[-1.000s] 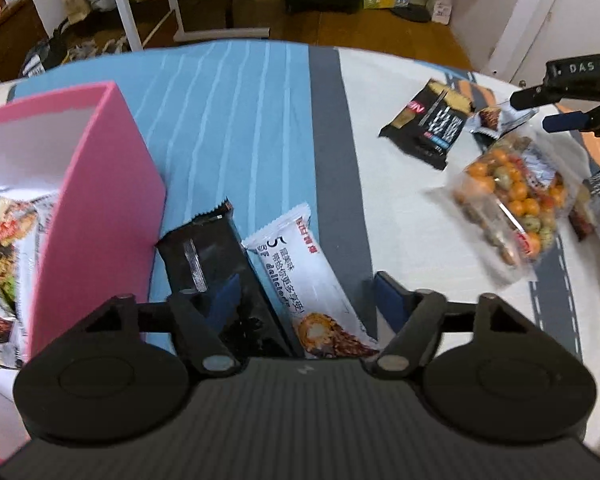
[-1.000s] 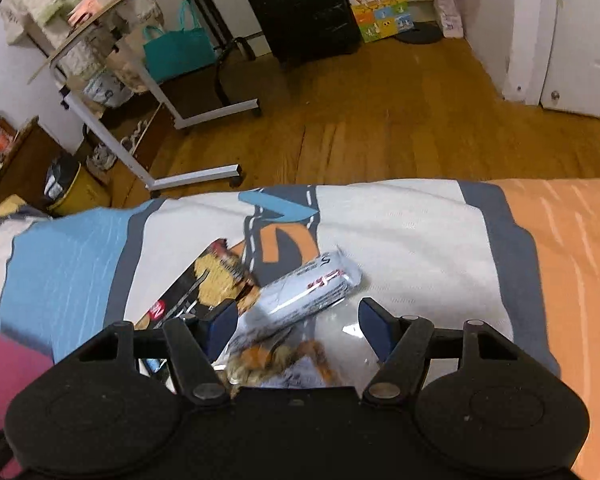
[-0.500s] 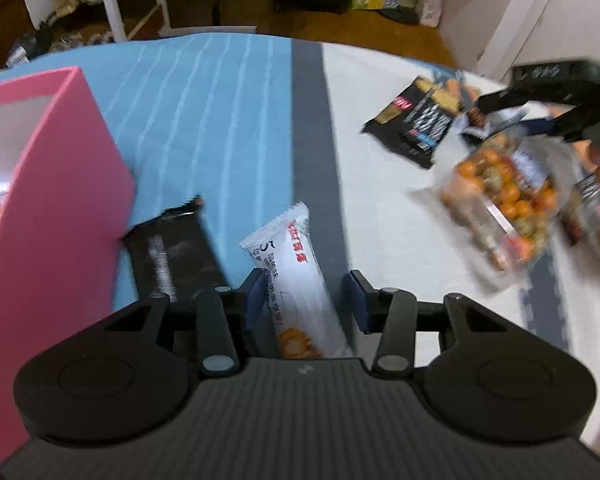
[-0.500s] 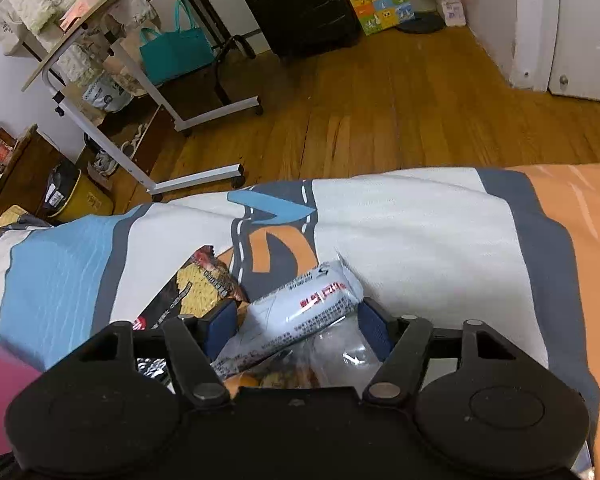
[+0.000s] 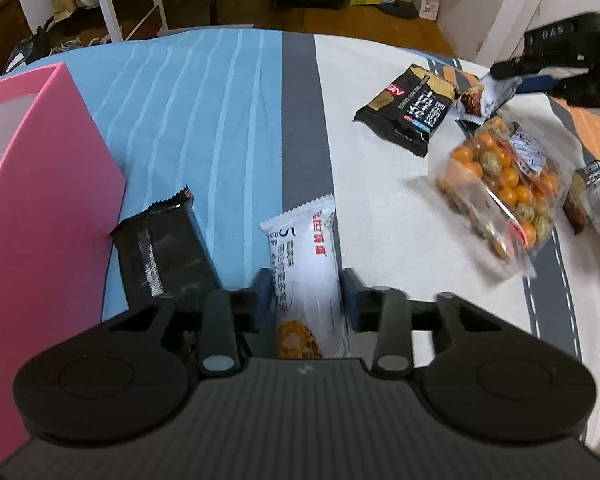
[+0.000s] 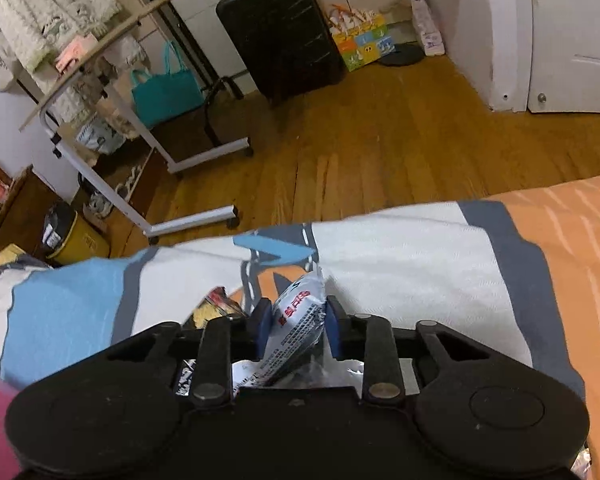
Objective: Organize snacks
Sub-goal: 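Lift both held snacks and move them toward the pink box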
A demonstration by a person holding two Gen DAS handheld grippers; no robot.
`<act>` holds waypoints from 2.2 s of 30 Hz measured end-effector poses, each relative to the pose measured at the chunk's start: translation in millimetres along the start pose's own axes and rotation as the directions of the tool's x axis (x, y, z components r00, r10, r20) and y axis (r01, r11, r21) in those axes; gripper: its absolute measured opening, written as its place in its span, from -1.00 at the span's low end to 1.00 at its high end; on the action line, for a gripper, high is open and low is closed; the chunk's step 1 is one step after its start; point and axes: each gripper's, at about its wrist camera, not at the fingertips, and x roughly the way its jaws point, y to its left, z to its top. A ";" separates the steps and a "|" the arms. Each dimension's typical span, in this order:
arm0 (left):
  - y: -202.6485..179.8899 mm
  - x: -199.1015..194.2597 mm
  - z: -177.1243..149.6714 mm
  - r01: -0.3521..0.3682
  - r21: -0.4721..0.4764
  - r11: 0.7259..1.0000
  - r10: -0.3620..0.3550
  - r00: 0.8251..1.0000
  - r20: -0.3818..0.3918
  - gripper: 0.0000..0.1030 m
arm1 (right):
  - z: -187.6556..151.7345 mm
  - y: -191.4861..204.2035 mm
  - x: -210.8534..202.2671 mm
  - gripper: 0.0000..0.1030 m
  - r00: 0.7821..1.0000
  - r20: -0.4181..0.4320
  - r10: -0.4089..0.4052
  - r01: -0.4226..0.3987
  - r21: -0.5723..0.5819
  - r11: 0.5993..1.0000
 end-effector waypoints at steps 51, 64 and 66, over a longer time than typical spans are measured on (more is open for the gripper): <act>-5.1 -106.6 -69.5 0.073 0.023 0.997 -0.072 0.996 -0.051 -0.50 | -101.8 76.1 -107.6 -0.62 0.900 -0.370 0.232 -0.284 -0.091 0.955; 40.7 -165.3 -103.0 0.101 -0.004 0.995 -0.101 0.989 -0.111 -0.50 | -146.4 146.4 -130.4 -0.62 0.878 -0.456 0.148 -0.319 -0.326 0.890; 51.1 -178.6 -105.3 0.079 0.004 0.997 -0.078 0.992 -0.103 -0.50 | -149.9 160.3 -140.1 -0.62 0.874 -0.460 0.155 -0.339 -0.349 0.874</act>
